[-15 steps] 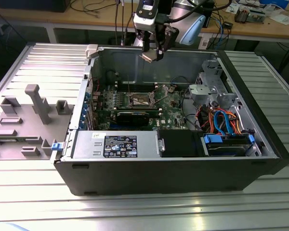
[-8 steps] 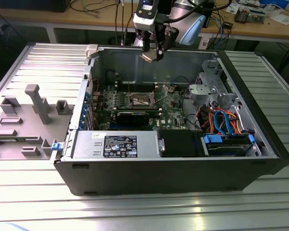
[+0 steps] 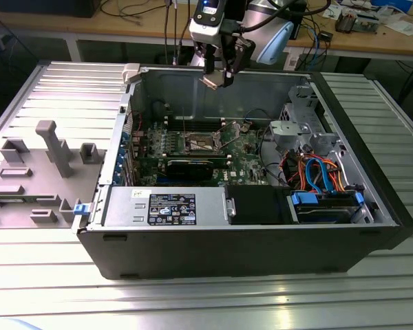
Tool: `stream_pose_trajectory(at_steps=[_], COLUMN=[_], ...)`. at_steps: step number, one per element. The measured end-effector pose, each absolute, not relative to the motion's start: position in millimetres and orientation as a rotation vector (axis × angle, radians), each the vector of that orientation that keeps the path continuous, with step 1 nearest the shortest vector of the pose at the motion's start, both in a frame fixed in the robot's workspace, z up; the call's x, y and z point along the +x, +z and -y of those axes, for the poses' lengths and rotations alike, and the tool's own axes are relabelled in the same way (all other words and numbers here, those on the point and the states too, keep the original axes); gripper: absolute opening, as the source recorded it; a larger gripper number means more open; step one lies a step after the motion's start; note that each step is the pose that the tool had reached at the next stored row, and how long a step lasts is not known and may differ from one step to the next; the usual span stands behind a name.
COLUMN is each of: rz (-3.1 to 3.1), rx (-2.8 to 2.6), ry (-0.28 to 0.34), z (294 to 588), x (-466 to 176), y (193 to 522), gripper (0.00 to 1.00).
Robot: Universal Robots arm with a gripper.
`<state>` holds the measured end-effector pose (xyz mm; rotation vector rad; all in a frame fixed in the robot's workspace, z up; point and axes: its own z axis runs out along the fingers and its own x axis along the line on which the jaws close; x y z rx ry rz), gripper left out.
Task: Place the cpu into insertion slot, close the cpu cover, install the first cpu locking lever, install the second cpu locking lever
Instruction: 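Place the cpu into insertion slot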
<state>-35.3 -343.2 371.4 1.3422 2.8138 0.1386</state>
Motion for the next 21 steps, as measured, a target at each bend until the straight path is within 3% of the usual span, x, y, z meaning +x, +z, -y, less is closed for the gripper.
stream_pose_trajectory(at_steps=[21], rz=[-2.79], rx=[1.389], ry=[0.138], z=[343.2], x=[-35.3], y=[371.4], gripper=[0.54])
